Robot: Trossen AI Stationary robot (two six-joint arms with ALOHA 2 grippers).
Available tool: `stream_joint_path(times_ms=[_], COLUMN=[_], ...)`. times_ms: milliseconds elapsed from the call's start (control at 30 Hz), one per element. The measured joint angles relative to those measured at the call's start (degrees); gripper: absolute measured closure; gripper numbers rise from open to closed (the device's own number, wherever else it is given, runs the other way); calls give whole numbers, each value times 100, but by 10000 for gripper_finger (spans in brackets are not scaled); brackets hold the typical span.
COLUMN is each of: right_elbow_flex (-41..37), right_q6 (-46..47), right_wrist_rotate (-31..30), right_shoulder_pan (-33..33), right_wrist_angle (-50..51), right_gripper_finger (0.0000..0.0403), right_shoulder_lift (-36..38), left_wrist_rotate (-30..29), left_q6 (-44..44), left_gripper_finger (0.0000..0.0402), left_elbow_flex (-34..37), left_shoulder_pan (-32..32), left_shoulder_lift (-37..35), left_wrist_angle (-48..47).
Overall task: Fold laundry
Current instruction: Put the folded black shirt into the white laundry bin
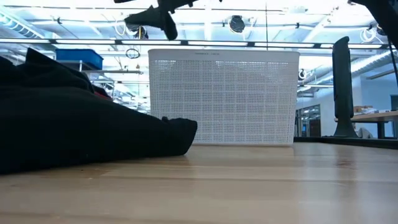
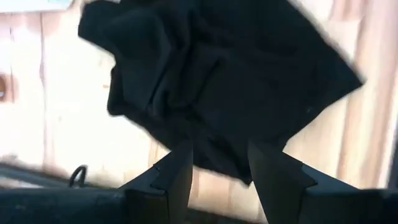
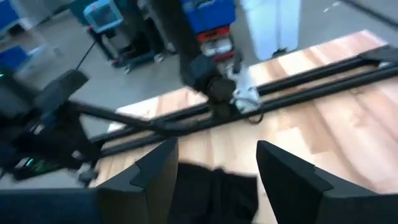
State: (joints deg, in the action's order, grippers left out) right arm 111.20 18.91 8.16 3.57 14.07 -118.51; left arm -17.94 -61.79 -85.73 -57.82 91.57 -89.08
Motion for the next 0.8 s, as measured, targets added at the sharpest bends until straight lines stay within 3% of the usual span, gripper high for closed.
stream_joint_path(times_ms=[167, 400, 500, 600, 800], right_elbow_flex=[0, 0, -9, -71, -818], right_q6=[-178, -421, -427, -530, -871], right_wrist_rotate=[568, 507, 490, 363, -614], right_shoulder_pan=[-149, -749, -1148, -1621, -2562], right_wrist_angle=[1118, 3777, 4474, 4546, 4083], right_gripper_finger=[199, 199, 199, 199, 199], right_shoulder_lift=[263, 579, 592, 640, 936], left_wrist_rotate=[-358, -564, -760, -1063, -1193], left_q6=[-100, -513, -505, -538, -694], left_gripper_finger=[237, 237, 237, 237, 237], left_elbow_flex=[0, 0, 0, 0, 0], left_shoulder_pan=[-169, -221, -221, -221, -204], left_shoulder_lift=[-24, -24, -24, -24, -24], left_wrist_angle=[340, 367, 519, 627, 1007])
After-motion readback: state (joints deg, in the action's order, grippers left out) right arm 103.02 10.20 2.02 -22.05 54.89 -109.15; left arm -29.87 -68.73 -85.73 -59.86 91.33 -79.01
